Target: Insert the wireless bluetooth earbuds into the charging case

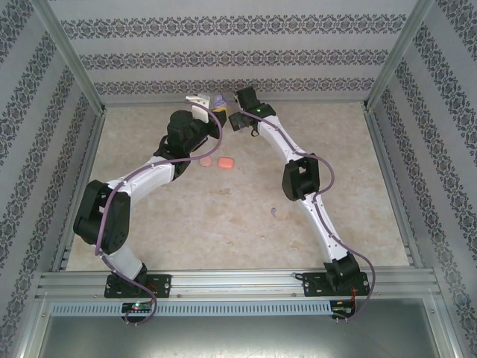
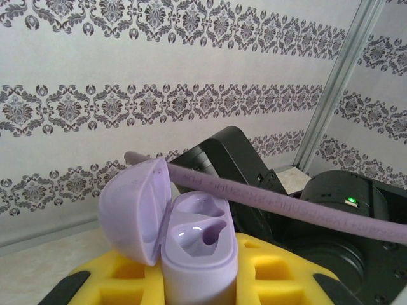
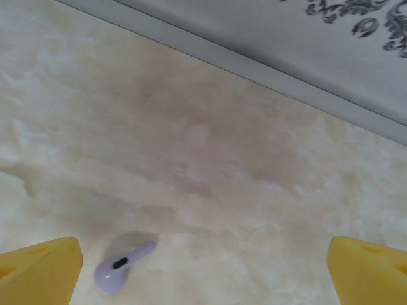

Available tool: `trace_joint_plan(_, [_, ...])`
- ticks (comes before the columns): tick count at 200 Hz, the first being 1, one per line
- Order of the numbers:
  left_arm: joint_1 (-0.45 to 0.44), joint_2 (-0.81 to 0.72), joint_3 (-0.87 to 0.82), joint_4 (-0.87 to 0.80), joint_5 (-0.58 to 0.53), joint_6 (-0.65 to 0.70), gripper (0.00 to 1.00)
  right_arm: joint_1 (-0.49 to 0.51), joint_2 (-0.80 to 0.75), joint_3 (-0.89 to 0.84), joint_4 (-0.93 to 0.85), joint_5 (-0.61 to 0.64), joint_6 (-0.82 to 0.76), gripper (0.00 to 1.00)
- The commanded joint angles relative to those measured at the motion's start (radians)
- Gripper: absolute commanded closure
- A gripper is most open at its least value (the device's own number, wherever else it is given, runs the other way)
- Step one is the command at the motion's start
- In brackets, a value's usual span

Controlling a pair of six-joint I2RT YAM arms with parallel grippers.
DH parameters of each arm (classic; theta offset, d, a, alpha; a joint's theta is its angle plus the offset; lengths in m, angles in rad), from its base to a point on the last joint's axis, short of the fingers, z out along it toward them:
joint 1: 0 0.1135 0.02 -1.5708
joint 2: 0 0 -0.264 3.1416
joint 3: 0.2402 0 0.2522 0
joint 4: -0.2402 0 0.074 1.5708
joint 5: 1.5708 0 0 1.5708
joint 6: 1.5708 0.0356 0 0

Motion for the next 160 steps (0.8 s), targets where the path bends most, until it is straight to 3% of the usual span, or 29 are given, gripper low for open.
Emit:
trace_joint_plan(1, [0.012, 0.011, 0.041, 0.021, 0.02, -0.018, 1.0, 0.005, 0.02, 0.043, -0.018, 0.026, -0.054, 0.02])
trace_joint_plan(112, [0.012, 0.061, 0.099, 0.006, 0.089, -0.104, 1.0, 0.047, 0.072, 0.029, 0.012, 0.13, -0.328, 0.02])
trace_joint_plan(160, [0.012, 0.086, 0.129, -0.008, 0.108, -0.118, 1.0, 0.031, 0.085, 0.04, 0.047, 0.175, -0.346, 0.02])
